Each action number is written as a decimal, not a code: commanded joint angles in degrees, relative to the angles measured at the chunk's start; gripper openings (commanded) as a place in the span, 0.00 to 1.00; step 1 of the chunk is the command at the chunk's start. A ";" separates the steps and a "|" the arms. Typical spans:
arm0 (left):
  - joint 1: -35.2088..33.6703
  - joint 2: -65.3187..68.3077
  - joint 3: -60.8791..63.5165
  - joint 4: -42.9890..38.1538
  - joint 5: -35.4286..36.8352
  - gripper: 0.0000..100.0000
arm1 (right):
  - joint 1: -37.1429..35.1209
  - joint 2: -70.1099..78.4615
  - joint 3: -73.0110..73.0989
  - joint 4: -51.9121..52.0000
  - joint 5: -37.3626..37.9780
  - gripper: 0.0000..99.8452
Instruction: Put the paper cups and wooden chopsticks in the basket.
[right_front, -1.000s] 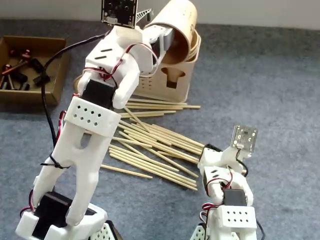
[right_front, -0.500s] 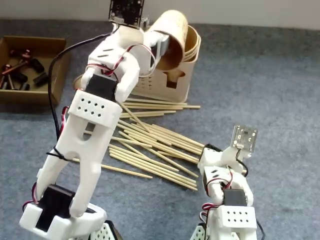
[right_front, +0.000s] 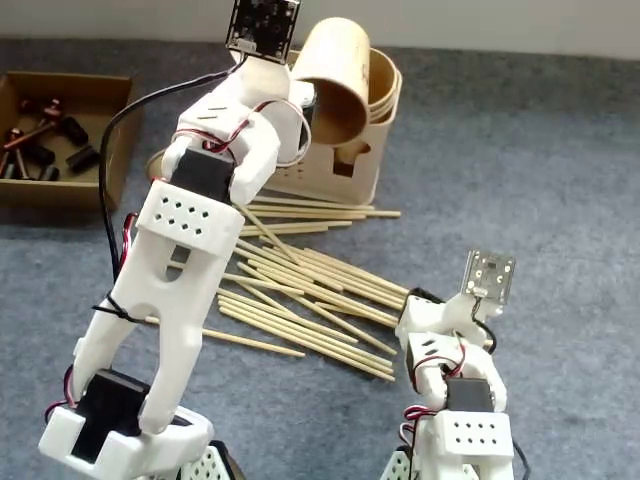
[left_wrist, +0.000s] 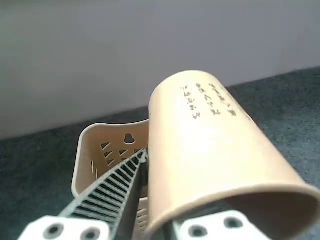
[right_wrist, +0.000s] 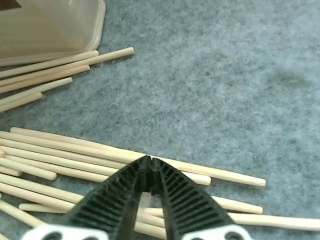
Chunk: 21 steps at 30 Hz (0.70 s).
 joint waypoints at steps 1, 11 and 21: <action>-0.48 -0.57 -3.21 0.09 5.63 0.07 | 0.40 -0.13 6.37 -1.27 -0.26 0.01; -1.80 -0.48 -6.81 0.26 10.46 0.20 | 0.40 -0.13 6.37 -1.27 -0.26 0.01; -1.54 -0.48 -10.15 -0.79 10.99 0.20 | 0.40 -0.13 6.37 -1.27 -0.26 0.01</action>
